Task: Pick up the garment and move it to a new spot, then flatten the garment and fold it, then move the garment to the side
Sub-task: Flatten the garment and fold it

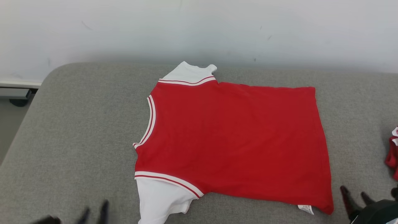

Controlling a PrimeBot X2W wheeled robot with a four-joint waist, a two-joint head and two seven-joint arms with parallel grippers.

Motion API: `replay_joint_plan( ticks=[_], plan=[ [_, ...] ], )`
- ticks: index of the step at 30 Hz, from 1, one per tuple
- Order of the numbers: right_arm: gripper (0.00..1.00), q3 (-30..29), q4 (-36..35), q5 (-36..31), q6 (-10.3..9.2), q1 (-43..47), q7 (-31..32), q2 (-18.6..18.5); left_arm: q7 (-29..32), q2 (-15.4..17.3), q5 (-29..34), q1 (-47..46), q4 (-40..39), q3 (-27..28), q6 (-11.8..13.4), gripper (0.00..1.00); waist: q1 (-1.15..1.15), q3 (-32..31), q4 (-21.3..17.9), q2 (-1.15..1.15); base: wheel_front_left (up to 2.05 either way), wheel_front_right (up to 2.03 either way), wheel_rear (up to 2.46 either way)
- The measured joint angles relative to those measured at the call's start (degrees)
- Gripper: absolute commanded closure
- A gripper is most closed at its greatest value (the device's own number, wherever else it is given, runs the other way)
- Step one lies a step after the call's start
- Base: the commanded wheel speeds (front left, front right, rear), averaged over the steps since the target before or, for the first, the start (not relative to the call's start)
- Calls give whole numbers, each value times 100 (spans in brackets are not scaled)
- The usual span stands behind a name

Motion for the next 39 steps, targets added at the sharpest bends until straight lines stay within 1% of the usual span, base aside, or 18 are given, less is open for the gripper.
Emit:
replay_joint_plan(
  ticks=[2, 6, 10, 13, 19, 23, 27, 30, 33, 39],
  plan=[
    [0, -175, -57, -200, 0, -18, -187, 55, -381, 2, 294, -237, -119, 188, 0, 0, 0, -42, 11, 0, 0, 0, 0],
    [0, -318, -259, -527, -2, -213, -565, 281, -1005, 15, 907, -550, -357, 256, 0, 0, 0, -148, 17, 0, 0, 0, 0],
    [0, -163, -509, -717, -19, -333, -899, 355, -1401, -15, 1380, -630, -519, 169, 0, 0, 0, -270, -6, 0, 0, 0, 0],
    [0, 12, -559, -882, -19, -354, -1173, 500, -1511, -35, 1794, -632, -506, 60, 0, 0, -1, -362, -42, 0, 0, 0, 0],
    [0, 300, -483, -1074, -19, -358, -1593, 808, -1503, -168, 2125, -634, -344, 91, 0, 0, 0, -523, -171, 0, 0, 0, 0],
    [0, 485, -312, -1137, -19, -367, -1815, 945, -1452, -181, 2302, -611, -220, 188, 0, 0, 0, -622, -296, 0, 0, 0, 0],
    [0, 631, -157, -1221, -19, -370, -2003, 948, -1318, -231, 2377, -596, -78, 188, 0, 0, 0, -723, -427, 0, 0, 0, 0],
    [0, 733, -83, -1433, -18, -353, -2106, 934, -1140, -279, 2387, -598, 57, 181, 0, 0, -1, -785, -510, 0, 0, 0, 0],
    [0, 756, 34, -1524, -18, -347, -2181, 913, -998, -396, 2406, -599, 167, 210, 0, 0, 0, -819, -556, 0, 0, 0, 0],
    [0, 756, 201, -1663, -18, -349, -2309, 912, -787, -471, 2620, -603, 370, 307, 0, 0, 0, -835, -593, 0, 0, 0, 0]
  ],
)
